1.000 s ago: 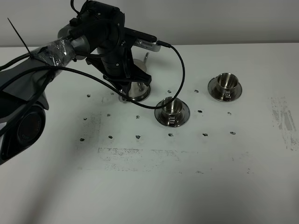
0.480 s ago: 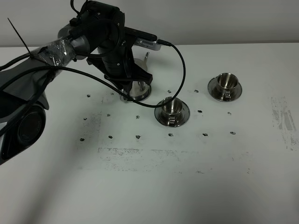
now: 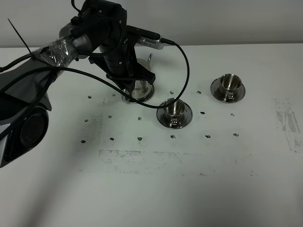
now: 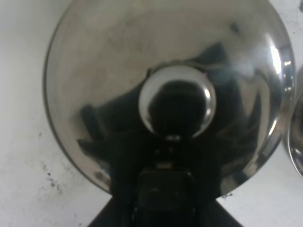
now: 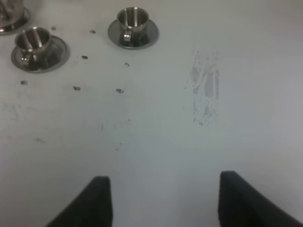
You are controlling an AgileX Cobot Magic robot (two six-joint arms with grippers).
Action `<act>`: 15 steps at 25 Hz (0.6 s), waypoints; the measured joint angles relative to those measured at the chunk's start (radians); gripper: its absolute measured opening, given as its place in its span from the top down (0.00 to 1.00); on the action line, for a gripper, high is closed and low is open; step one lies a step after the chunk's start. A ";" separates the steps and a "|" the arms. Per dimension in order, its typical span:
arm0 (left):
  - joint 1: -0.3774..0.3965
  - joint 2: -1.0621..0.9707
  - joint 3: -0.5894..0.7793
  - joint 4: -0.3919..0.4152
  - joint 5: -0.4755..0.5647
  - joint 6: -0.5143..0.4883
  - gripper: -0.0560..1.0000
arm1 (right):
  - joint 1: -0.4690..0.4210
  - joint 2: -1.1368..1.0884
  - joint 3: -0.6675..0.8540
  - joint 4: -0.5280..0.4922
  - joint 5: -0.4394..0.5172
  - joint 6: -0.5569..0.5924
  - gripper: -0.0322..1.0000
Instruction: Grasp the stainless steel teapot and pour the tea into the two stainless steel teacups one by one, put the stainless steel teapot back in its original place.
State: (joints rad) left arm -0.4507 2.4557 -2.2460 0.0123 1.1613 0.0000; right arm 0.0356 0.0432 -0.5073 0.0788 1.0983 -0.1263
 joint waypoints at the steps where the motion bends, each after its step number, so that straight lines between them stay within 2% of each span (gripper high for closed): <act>1: 0.000 0.000 -0.011 0.000 0.007 0.005 0.77 | 0.000 0.000 0.000 0.000 0.000 0.000 0.48; 9: -0.002 0.002 -0.044 0.000 0.021 0.035 0.77 | 0.000 0.000 0.000 0.001 0.001 0.000 0.48; 13: -0.002 0.002 -0.099 0.000 0.026 0.131 0.77 | 0.000 0.000 0.000 0.001 0.001 0.000 0.48; 15: -0.002 0.002 -0.140 0.000 0.026 0.212 0.77 | 0.000 0.000 0.000 0.001 0.001 0.000 0.48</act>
State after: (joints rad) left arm -0.4525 2.4579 -2.3860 0.0119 1.1870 0.2117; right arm 0.0356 0.0432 -0.5073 0.0798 1.0992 -0.1262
